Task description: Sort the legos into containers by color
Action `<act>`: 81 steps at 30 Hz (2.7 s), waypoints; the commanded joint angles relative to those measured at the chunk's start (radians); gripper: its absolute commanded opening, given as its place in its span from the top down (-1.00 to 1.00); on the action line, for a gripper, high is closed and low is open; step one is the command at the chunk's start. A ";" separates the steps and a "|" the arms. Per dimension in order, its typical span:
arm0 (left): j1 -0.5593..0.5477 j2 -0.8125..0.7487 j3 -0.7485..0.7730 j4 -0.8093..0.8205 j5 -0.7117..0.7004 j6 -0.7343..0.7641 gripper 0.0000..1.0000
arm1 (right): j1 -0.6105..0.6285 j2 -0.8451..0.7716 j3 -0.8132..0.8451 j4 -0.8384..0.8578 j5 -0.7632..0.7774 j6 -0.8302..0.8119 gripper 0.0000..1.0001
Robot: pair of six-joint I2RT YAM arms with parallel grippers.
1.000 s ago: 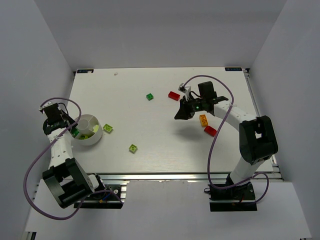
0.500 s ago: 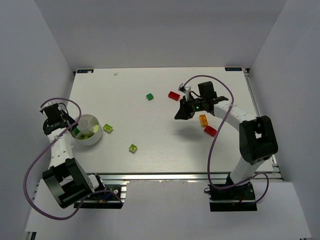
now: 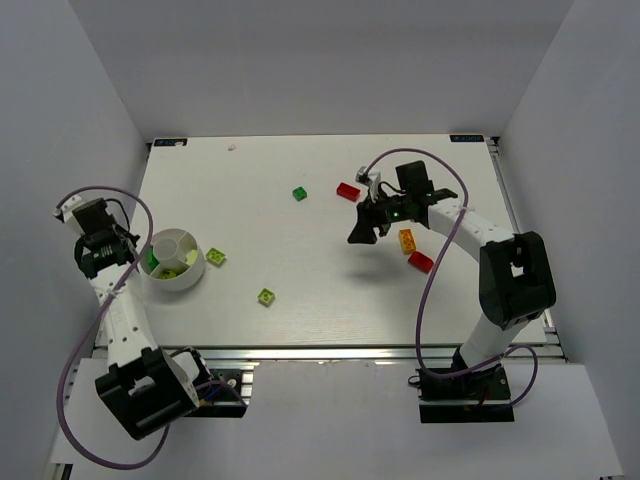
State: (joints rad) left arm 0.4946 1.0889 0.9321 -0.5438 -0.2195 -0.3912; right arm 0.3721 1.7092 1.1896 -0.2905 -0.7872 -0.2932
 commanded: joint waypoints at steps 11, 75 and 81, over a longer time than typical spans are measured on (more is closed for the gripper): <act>-0.298 0.014 0.151 0.122 0.387 -0.173 -0.34 | 0.016 0.058 0.189 0.031 0.210 -0.021 -0.79; -0.984 1.335 1.128 -0.002 -0.239 -0.202 0.31 | -0.107 -0.020 0.171 -0.147 0.235 0.048 -0.79; -0.984 1.228 1.032 0.056 -0.190 -0.201 1.00 | -0.107 -0.033 0.166 -0.151 0.221 0.025 -0.79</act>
State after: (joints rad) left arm -0.4862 2.4351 2.0125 -0.5213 -0.4358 -0.5896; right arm 0.2695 1.7252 1.3590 -0.4622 -0.5354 -0.2481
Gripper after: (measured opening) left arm 0.477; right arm 0.895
